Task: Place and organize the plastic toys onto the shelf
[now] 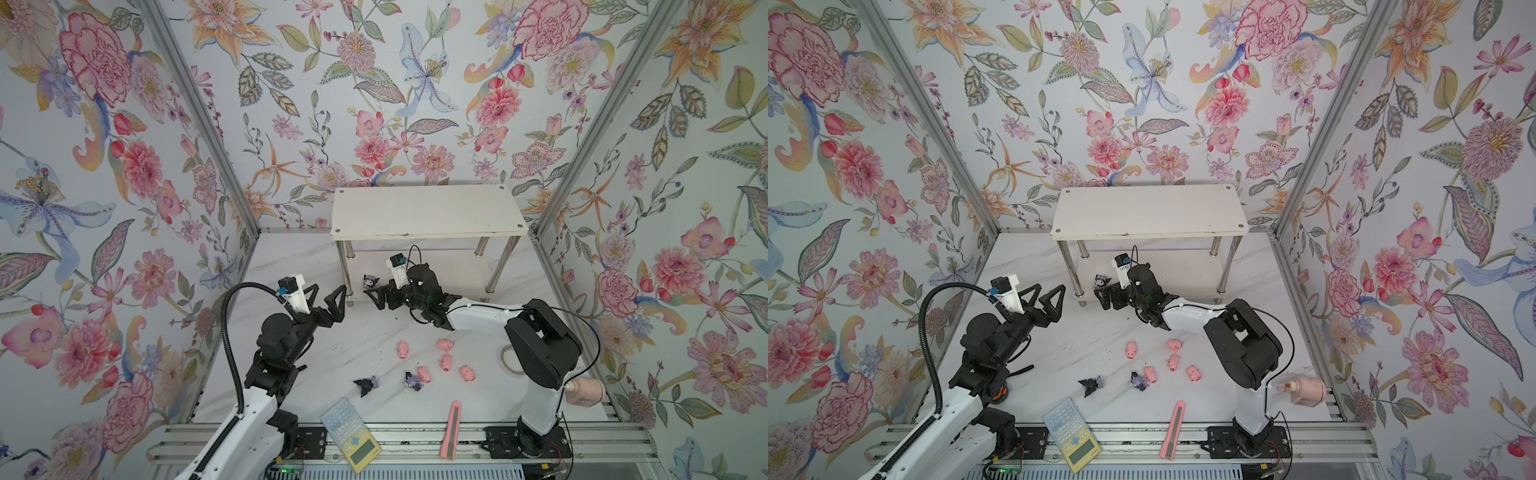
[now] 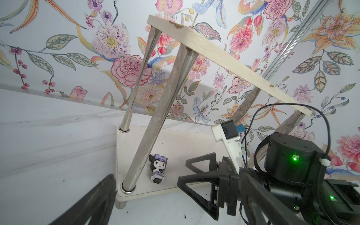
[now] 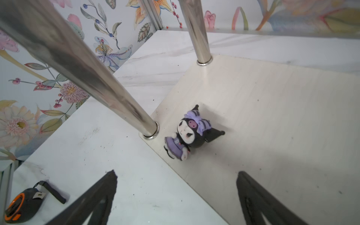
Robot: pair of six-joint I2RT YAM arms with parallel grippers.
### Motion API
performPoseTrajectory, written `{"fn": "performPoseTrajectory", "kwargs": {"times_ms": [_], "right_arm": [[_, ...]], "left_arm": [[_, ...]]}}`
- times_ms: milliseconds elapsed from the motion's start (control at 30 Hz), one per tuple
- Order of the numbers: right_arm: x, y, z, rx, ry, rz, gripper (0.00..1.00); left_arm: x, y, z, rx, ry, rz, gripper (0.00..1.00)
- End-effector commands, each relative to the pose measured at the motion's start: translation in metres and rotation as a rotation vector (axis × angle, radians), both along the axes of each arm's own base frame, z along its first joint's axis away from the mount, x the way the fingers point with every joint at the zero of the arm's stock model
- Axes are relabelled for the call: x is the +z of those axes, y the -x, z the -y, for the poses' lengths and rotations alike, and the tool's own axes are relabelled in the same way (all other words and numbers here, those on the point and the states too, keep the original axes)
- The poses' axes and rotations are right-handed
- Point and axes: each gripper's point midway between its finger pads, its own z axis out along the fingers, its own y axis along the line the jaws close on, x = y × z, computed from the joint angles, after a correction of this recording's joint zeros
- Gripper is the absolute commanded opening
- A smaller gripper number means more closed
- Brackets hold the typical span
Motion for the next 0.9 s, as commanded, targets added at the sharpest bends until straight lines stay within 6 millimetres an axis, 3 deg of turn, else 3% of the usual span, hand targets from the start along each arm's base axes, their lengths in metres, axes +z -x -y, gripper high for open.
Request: {"fn": "performPoseTrajectory", "kwargs": {"times_ms": [0, 100, 533, 867], "right_arm": [[-0.001, -0.007, -0.006, -0.037, -0.021, -0.116, 0.89], [-0.003, -0.016, -0.008, -0.062, -0.07, -0.198, 0.83], [-0.034, -0.048, -0.019, -0.086, -0.11, -0.382, 0.79], [-0.041, -0.049, -0.044, 0.014, -0.17, -0.441, 0.68]], "left_arm": [[0.002, 0.003, -0.001, -0.01, -0.009, 0.017, 0.99], [0.002, 0.004, -0.001, -0.01, -0.012, 0.016, 0.99], [-0.001, -0.001, -0.002, -0.003, -0.009, 0.01, 0.99], [-0.006, -0.004, -0.002, 0.001, -0.01, -0.003, 0.99]]}}
